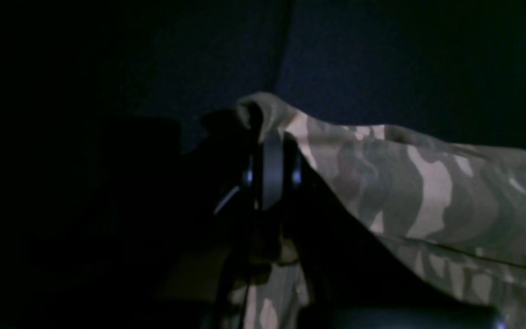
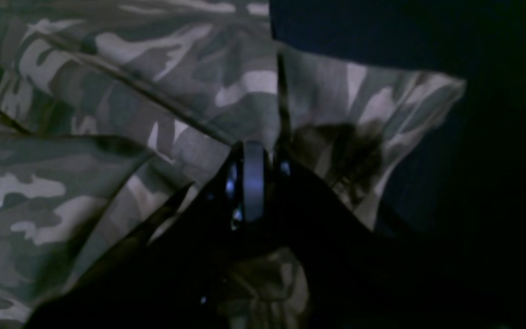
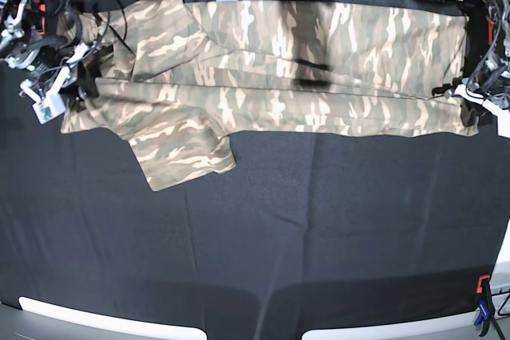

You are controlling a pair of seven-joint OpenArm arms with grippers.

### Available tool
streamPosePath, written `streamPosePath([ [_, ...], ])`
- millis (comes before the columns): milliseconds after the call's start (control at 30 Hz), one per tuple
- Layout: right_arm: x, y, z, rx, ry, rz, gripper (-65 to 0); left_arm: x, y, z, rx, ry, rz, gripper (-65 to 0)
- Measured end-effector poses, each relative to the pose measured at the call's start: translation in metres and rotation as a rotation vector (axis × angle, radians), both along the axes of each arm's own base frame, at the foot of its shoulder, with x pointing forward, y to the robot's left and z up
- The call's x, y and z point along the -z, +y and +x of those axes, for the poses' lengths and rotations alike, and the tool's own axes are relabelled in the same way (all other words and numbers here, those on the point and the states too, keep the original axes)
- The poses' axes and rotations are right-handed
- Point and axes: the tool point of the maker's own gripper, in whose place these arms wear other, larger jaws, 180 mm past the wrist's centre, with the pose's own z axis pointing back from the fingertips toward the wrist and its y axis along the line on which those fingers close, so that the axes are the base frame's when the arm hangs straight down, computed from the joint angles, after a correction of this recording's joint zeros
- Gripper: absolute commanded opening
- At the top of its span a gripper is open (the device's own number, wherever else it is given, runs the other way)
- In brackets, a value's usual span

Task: Layout the t-shirt on the table in an organized manner, then fold the t-shirt properly
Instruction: 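Fold the hem up over the collar with both grippers, then release the hem and move the right gripper to the folded sleeve end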

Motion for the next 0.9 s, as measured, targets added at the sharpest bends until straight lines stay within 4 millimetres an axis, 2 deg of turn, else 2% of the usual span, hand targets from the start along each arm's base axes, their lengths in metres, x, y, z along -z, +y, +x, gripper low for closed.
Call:
streamPosePath([
  [133, 0.010, 0.001, -0.008, 0.011, 0.058, -0.001, -65.0, 0.005, 0.000, -0.005, 0.003, 0.027, 0.002, -65.0],
  [367, 0.015, 0.000, -0.013, 0.015, 0.094, -0.006, -65.0, 0.018, 0.003, -0.022, 0.012, 0.084, 0.047, -65.0],
  [400, 0.016, 0.000, -0.014, 0.015, 0.100, -0.009, -63.1, 0.018, 0.003, -0.023, 0.014, 0.089, 0.046, -65.0],
  [433, 0.016, 0.000, -0.014, 0.015, 0.100, -0.008, -57.2, 0.018, 0.003, -0.023, 0.015, 0.090, 0.046, -65.0],
  [500, 0.016, -0.001, -0.015, 0.015, 0.106, -0.012, -45.1, 0.018, 0.003, -0.023, 0.015, 0.089, 0.047, -48.6],
  [567, 0.016, -0.001, -0.015, 0.017, 0.107, -0.011, -38.1, 0.018, 0.005, -0.023, 0.008, 0.091, 0.053, -35.6],
  [600, 0.015, 0.000, -0.014, 0.018, 0.101, 0.001, -37.3, 0.018, 0.007, -0.024, 0.003, 0.094, 0.059, -33.5],
  [767, -0.003, 0.003, 0.007, 0.013, 0.034, 0.045, -37.3, 0.014, 0.009, -0.022, 0.009, 0.086, 0.070, -33.4],
  [900, -0.023, 0.004, 0.038, 0.035, -0.018, 0.067, -37.3, -0.009, 0.004, -0.010, 0.030, 0.019, 0.093, -33.4],
])
